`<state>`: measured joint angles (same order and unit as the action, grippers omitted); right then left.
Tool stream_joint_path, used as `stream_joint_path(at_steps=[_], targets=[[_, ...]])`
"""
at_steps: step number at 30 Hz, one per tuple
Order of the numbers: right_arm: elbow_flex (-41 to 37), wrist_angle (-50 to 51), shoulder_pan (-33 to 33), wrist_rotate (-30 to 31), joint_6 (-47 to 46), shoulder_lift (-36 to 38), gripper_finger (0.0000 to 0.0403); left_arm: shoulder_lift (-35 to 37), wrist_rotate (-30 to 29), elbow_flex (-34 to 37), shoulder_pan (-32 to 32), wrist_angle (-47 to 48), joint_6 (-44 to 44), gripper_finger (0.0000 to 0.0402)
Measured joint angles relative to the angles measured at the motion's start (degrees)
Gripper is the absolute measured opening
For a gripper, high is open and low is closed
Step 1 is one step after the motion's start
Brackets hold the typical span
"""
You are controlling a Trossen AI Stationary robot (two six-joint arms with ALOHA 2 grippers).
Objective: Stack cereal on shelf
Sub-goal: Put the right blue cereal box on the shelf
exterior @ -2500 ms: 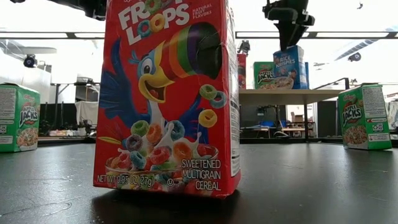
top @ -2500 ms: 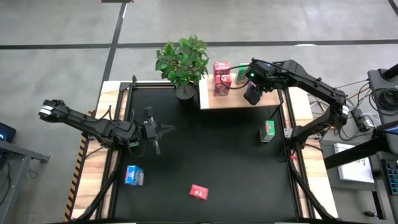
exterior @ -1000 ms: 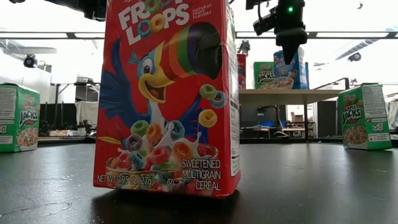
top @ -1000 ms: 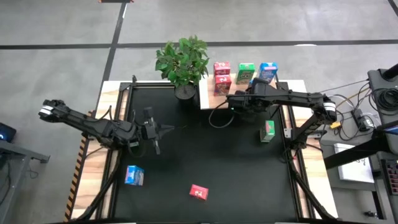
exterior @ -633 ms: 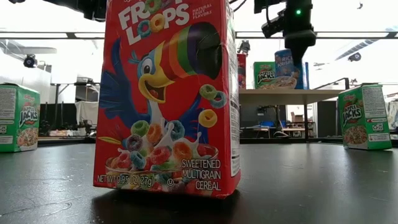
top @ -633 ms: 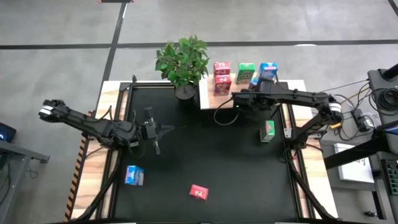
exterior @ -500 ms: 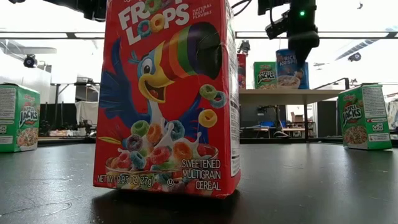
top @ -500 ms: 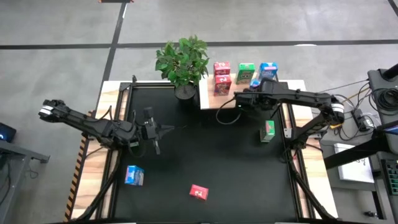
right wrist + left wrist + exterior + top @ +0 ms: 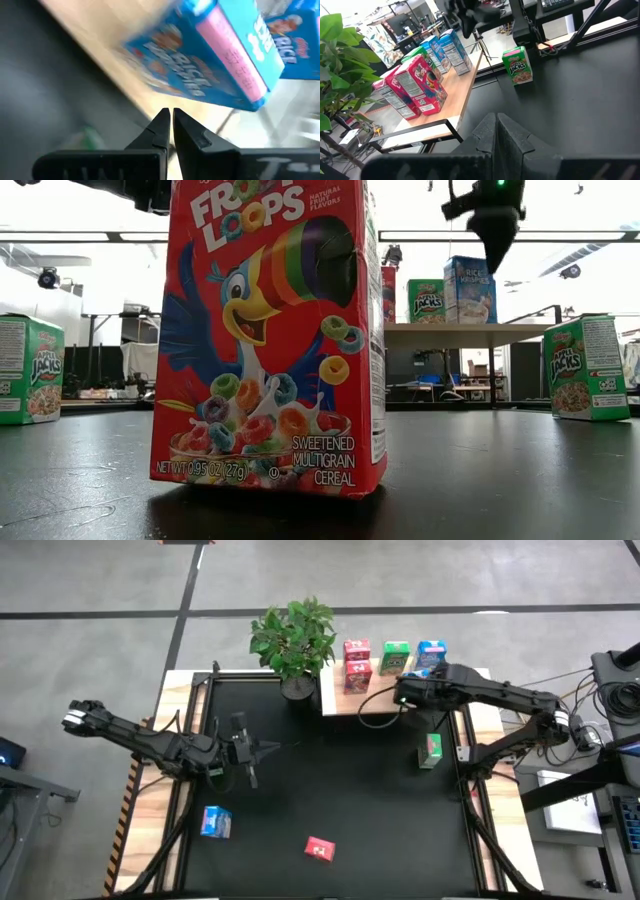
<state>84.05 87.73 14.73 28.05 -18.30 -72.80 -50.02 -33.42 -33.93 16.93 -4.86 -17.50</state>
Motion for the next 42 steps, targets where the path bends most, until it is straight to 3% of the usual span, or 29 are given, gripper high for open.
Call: stream_joint_path(at_steps=[4,7,9,13,27,42], targets=[[3.07,-8.62,-2.28,-4.32,-1.58,3.08,0.0012,0.0,0.02,0.0,0.02,0.0,-0.02,0.0],[3.48,-17.04,-2.89,-3.61,-2.44,5.77,0.0012,0.0,0.0,0.0,0.01,0.02,-0.02,0.0],[3.36,-19.18,-2.64,0.25,-4.99,6.94,0.0012,0.0,0.02,0.0,-0.01,0.02,-0.02,0.0],[1.31,-17.78,-2.29,11.72,-12.23,7.46,0.0012,0.0,-0.01,0.0,-0.01,0.4,-0.04,0.0],[-10.84,-25.64,-1.97,18.42,-14.83,7.37,0.0012,0.0,0.0,0.0,0.0,0.39,-0.04,0.0],[-13.44,-24.81,-1.15,26.08,-14.24,7.79,0.0012,0.0,0.02,0.0,0.02,0.83,-0.04,0.0]])
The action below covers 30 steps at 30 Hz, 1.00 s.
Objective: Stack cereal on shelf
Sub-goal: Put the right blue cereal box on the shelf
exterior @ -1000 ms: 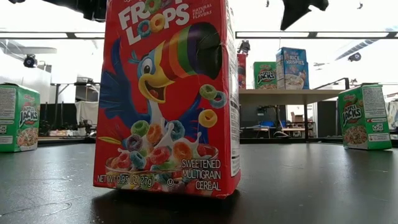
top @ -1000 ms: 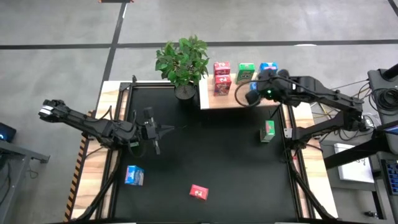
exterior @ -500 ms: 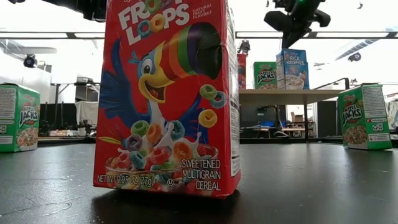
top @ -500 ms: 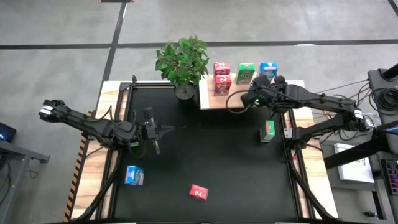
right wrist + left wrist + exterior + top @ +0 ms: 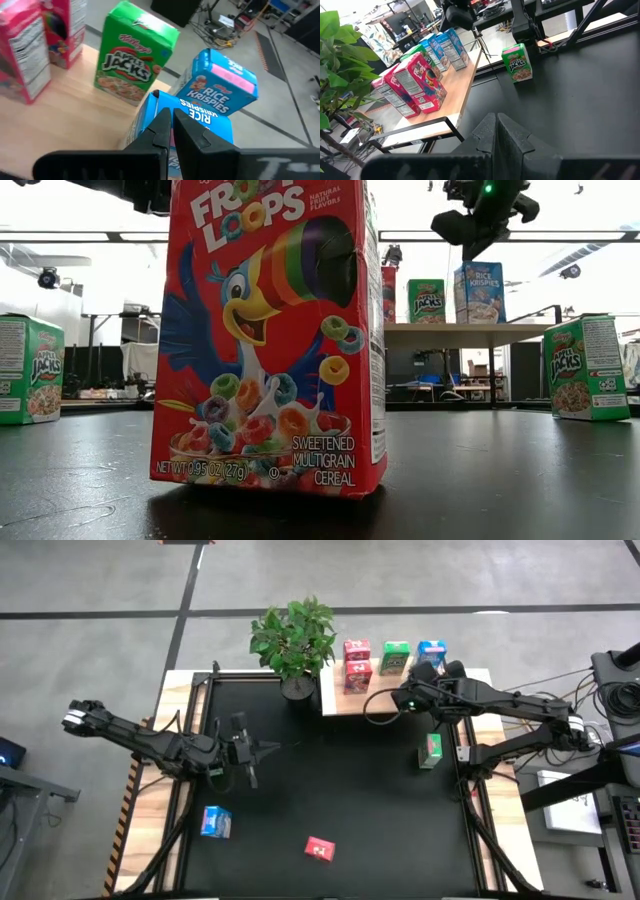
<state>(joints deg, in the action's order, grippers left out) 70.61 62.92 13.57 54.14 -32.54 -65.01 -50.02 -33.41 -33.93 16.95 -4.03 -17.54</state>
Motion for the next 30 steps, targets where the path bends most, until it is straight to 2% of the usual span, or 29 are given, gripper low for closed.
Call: stream_joint_path(at_steps=[11,22,25,30], targets=[[-2.29,-0.92,4.0,1.99,-1.93,0.04,0.0012,0.0,-0.02,0.0,0.0,0.22,0.0,0.0],[5.22,-0.47,2.19,0.08,0.18,0.07,0.0012,0.0,-0.02,0.0,-0.02,0.39,-0.02,0.0],[8.06,-0.47,1.01,-4.95,-0.31,0.07,0.0012,0.0,-0.02,0.0,-0.02,0.39,-0.02,0.0],[12.37,4.34,0.82,-21.72,-4.58,0.09,0.0012,0.0,-0.02,0.0,0.0,0.59,-0.02,0.0]])
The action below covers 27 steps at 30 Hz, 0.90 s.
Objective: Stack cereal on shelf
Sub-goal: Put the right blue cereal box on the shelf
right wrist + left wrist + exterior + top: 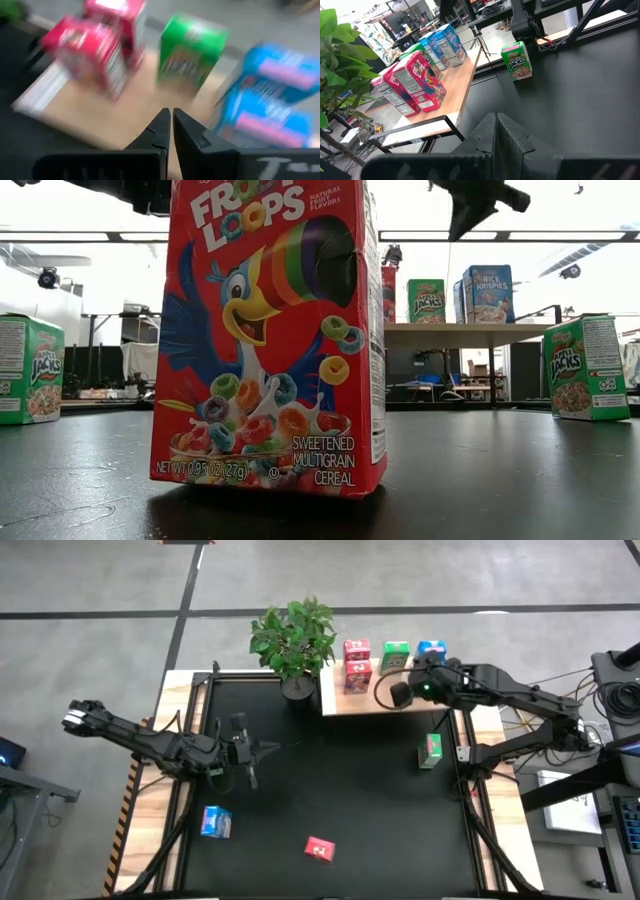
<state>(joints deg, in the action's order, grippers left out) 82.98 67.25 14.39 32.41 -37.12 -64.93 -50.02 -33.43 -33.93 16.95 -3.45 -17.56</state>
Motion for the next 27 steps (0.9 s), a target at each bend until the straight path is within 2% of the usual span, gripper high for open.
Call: stream_joint_path(at_steps=[3,7,13,19,27], targets=[[0.18,6.22,0.0,-3.42,-3.98,0.04,0.0012,0.0,0.0,0.0,0.0,0.13,0.0,0.0],[-2.8,12.43,0.07,0.32,-9.14,-0.15,0.0012,0.0,0.0,0.0,0.0,0.13,0.0,0.0],[-8.17,11.62,2.33,7.38,-10.49,-0.2,0.0012,0.0,0.0,0.0,0.0,0.11,0.0,0.0],[-9.59,11.29,5.36,11.98,-8.7,-0.22,0.0012,0.0,0.0,0.0,-0.01,0.11,0.0,0.0],[-9.94,10.42,6.19,14.48,-6.78,-0.22,0.0012,0.0,0.0,0.0,-0.01,0.13,-0.21,0.0]])
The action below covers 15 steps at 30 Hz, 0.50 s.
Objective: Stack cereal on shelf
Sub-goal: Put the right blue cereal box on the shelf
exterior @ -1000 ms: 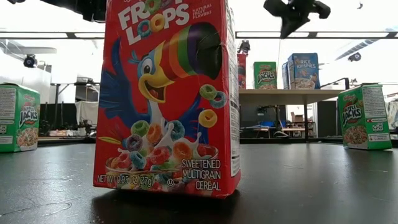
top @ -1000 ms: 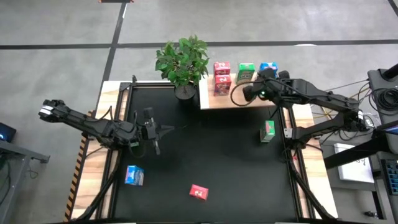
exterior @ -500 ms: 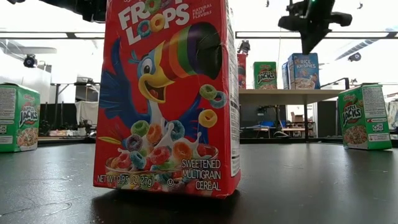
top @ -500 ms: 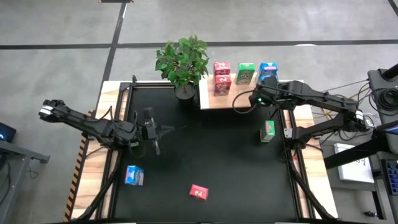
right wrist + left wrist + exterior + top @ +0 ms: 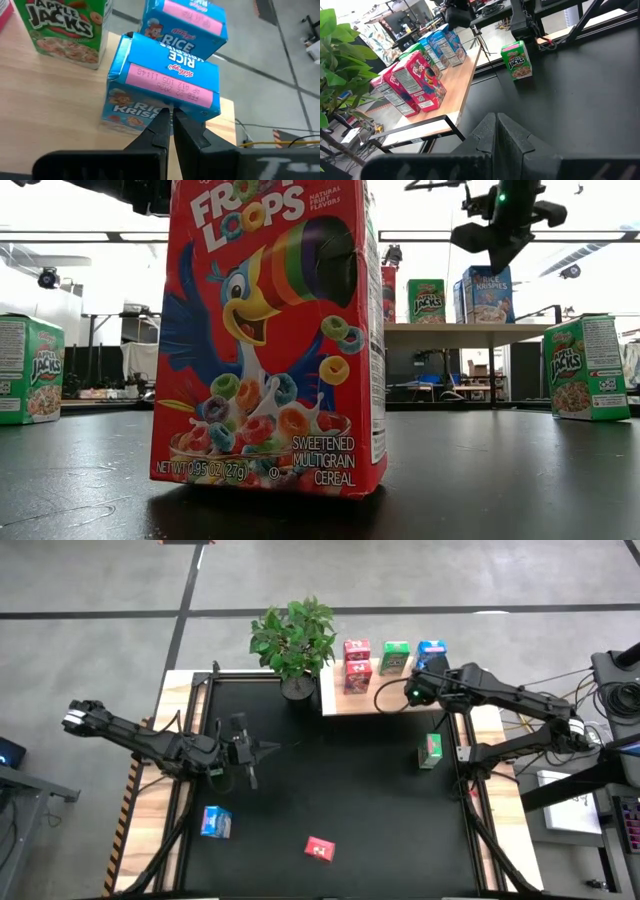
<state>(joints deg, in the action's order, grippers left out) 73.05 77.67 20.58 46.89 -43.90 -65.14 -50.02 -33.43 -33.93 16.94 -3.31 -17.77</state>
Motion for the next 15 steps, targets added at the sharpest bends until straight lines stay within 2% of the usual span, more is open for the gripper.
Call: stream_joint_path(at_steps=[10,13,15], targets=[[-0.87,0.03,-0.03,0.95,1.47,0.0,0.0012,0.0,0.0,0.0,-0.01,0.12,0.01,0.0],[0.27,0.04,-0.07,-3.56,1.07,0.19,0.0012,0.0,0.0,0.0,0.01,0.37,0.01,0.0],[0.98,-0.43,-0.33,-9.09,-0.03,0.33,0.0012,0.0,0.0,0.0,-0.01,0.68,0.01,0.0]])
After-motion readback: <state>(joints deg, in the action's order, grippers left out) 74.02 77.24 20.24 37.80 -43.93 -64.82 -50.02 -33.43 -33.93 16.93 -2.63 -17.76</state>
